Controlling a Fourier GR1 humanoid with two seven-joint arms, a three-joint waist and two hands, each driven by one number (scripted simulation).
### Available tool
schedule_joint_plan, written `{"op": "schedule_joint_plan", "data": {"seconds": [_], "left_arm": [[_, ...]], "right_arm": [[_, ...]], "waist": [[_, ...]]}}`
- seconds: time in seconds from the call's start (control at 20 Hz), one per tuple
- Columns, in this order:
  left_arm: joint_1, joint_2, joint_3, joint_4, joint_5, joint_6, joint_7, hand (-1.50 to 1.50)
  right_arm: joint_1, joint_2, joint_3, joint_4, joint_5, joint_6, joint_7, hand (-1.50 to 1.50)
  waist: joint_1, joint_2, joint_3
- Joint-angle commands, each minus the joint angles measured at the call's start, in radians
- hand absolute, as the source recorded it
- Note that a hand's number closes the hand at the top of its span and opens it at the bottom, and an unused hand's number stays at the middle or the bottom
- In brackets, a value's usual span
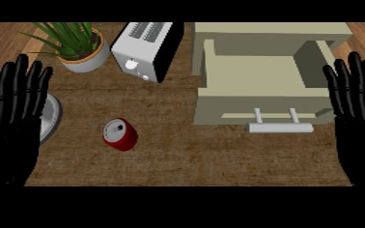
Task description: Pick up the can, place it into the drawer and close the drawer
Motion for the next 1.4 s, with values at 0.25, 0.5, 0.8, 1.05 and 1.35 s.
{"op": "schedule_joint_plan", "data": {"seconds": [0.25,0.5,0.8,1.05,1.35], "left_arm": [[0.110,0.011,-0.064,-0.010,0.184,-0.205,-0.103,-1.50],[0.181,0.061,-0.062,-0.054,0.100,-0.109,0.259,-1.50],[0.287,0.050,-0.090,-0.244,0.120,-0.128,0.365,-1.50],[0.308,0.068,0.026,-0.251,0.214,-0.201,0.339,-1.50],[0.318,0.044,0.056,-0.324,0.273,-0.166,0.454,-1.50]], "right_arm": [[0.014,-0.018,-0.007,0.029,-0.049,0.056,-0.002,-1.50],[0.165,0.033,-0.049,-0.029,0.025,-0.089,0.202,-1.50],[0.157,-0.019,-0.144,-0.038,-0.048,-0.045,0.237,-1.50],[0.235,-0.047,-0.264,0.018,-0.172,0.057,0.125,-1.50],[0.385,0.011,-0.278,0.036,-0.188,0.159,-0.048,-1.50]], "waist": [[0.014,0.021,0.029],[0.007,0.017,0.030],[0.012,0.019,0.030],[0.011,0.020,0.030],[0.007,0.020,0.030]]}}
